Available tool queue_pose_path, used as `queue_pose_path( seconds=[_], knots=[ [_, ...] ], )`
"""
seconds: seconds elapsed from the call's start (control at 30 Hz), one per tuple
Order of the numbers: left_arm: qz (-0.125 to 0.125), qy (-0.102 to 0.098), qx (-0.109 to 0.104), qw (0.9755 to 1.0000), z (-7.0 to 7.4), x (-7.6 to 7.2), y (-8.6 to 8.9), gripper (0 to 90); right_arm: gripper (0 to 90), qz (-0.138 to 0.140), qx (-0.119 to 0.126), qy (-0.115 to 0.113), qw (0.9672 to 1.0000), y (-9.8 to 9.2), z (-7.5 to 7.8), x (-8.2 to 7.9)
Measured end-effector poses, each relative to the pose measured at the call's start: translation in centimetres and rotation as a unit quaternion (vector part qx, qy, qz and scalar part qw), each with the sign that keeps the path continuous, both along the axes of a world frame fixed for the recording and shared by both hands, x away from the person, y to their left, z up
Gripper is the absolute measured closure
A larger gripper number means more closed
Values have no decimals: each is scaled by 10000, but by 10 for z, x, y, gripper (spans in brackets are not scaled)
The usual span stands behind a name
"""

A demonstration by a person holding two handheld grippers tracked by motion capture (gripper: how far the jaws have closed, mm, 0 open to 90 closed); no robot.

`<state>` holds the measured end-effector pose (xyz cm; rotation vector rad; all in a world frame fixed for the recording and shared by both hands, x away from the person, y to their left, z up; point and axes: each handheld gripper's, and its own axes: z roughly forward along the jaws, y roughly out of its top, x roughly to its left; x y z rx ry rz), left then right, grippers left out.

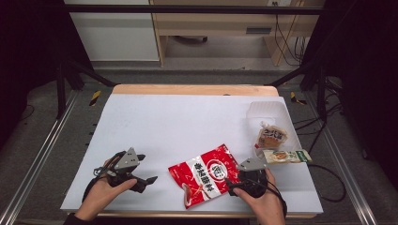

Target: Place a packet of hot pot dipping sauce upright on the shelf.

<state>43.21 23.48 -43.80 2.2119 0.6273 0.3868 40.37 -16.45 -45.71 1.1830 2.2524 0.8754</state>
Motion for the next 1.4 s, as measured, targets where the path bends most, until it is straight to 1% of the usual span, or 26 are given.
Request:
queue_pose_path(
  seconds=[0.07, 0.13, 0.33, 0.43, 0.57, 0.6, 0.7, 0.77, 0.8, 0.87, 0.9, 0.93, 1.0, 1.07, 1.13, 1.17, 1.23, 1.27, 1.3, 1.33, 1.4],
  knots=[
    [13, -43, 39, 10000, -1, -2, 1, 99, 120, -15, 56, 49, 10000, -1, -2, 0],
    [42, -57, 14, 10000, -2, -2, 2, 99, 119, -22, 98, 148, 9998, -2, -5, 2],
    [116, -8, -62, 9999, -6, -1, 6, 99, 115, -68, 192, 337, 9992, -5, -10, 5],
    [100, 7, -44, 9999, -8, -2, 5, 99, 119, -84, 278, 439, 9986, -6, -14, 8],
    [44, 31, -32, 10000, -10, -2, 2, 99, 141, -44, 377, 538, 9978, -5, -14, 9],
    [38, 30, -26, 10000, -10, -2, 2, 99, 148, -13, 351, 529, 9980, -5, -14, 9],
    [25, 50, -20, 10000, -11, -2, 2, 99, 169, 48, 415, 526, 9977, -3, -13, 8],
    [27, 53, -19, 10000, -12, -2, 2, 100, 171, 8, 472, 527, 9975, -1, -11, 6],
    [30, 56, -25, 10000, -12, -2, 2, 99, 173, 65, 478, 451, 9978, -2, -10, 6],
    [40, 59, -24, 10000, -12, -2, 2, 100, 188, 13, 550, 439, 9975, -2, -7, 4],
    [43, 61, -21, 10000, -12, -2, 2, 99, 192, -12, 610, 424, 9972, -2, -6, 3],
    [42, 68, -12, 10000, -13, -1, 2, 100, 201, 35, 679, 368, 9970, -2, -5, 3],
    [49, 77, -9, 10000, -13, -1, 2, 100, 233, 32, 838, 314, 9960, -2, -1, 1],
    [44, 84, -4, 10000, -14, -2, 2, 100, 245, 110, 974, 301, 9947, 0, 2, -1],
    [52, 92, 0, 9999, -14, -2, 2, 101, 259, 215, 1052, 362, 9936, 2, 3, -3],
    [52, 86, 8, 9999, -14, -2, 2, 101, 266, 280, 1026, 397, 9935, 2, 2, -3],
    [58, 89, -3, 9999, -14, -2, 3, 102, 284, 296, 924, 475, 9941, 3, 0, -4],
    [62, 89, -4, 9999, -14, -2, 3, 104, 302, 258, 892, 531, 9943, 3, -2, -4],
    [59, 95, -6, 9999, -14, -1, 4, 105, 328, 313, 810, 490, 9950, 3, -3, -2],
    [58, 93, 0, 9999, -14, -1, 3, 105, 364, 285, 797, 531, 9950, 4, -4, -2],
    [53, 91, 8, 9999, -14, -1, 3, 106, 455, 322, 774, 510, 9952, 4, -3, 0]
  ],
)
